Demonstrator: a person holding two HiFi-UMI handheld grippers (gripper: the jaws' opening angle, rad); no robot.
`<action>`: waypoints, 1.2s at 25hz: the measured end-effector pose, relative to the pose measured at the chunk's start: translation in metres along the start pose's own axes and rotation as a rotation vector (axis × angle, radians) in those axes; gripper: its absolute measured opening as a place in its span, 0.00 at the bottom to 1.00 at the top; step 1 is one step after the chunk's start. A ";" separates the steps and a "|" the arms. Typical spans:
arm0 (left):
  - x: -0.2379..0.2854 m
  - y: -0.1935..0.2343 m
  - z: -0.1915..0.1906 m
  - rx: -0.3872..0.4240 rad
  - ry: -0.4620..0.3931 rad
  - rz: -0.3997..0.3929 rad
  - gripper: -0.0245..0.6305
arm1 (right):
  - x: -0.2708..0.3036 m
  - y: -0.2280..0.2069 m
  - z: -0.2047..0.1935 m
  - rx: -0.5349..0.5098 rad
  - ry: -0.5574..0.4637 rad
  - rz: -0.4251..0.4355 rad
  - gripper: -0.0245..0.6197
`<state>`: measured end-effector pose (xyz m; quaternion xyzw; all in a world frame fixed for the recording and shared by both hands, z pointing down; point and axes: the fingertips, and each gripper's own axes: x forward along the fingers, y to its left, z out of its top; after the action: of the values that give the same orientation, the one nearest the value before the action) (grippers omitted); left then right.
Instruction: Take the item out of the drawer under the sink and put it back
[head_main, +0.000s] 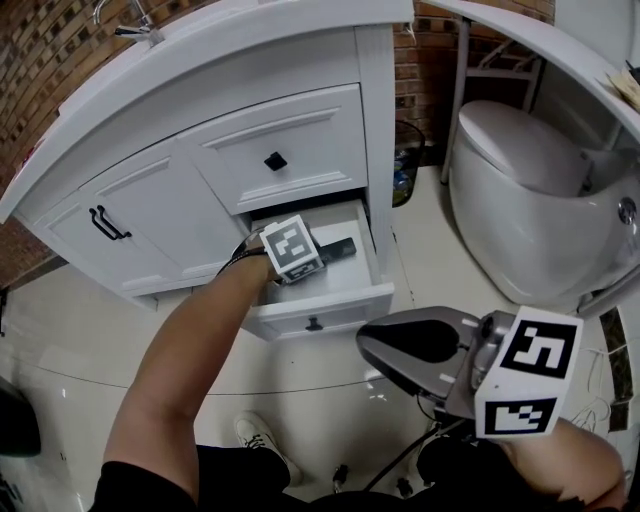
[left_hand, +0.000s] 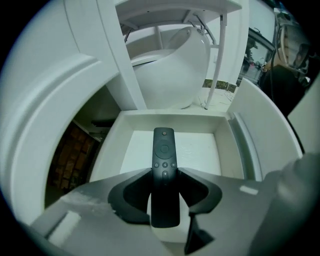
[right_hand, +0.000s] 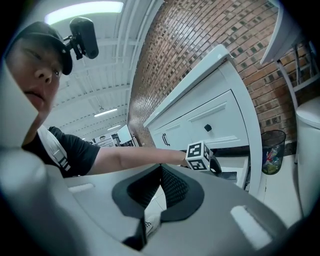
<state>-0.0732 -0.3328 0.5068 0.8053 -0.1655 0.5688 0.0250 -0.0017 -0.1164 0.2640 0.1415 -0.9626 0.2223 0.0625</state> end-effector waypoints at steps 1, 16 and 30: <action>-0.008 0.001 -0.001 -0.015 -0.007 0.012 0.29 | 0.000 -0.001 0.000 -0.004 0.000 -0.006 0.05; -0.179 0.009 0.015 -0.212 -0.410 0.224 0.29 | 0.011 0.000 -0.004 -0.026 0.001 -0.069 0.05; -0.319 -0.134 0.009 -0.332 -0.911 0.210 0.29 | 0.011 0.019 0.003 -0.089 -0.031 -0.105 0.05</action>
<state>-0.1207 -0.1322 0.2284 0.9362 -0.3280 0.1246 0.0205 -0.0180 -0.1044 0.2559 0.1922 -0.9637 0.1735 0.0652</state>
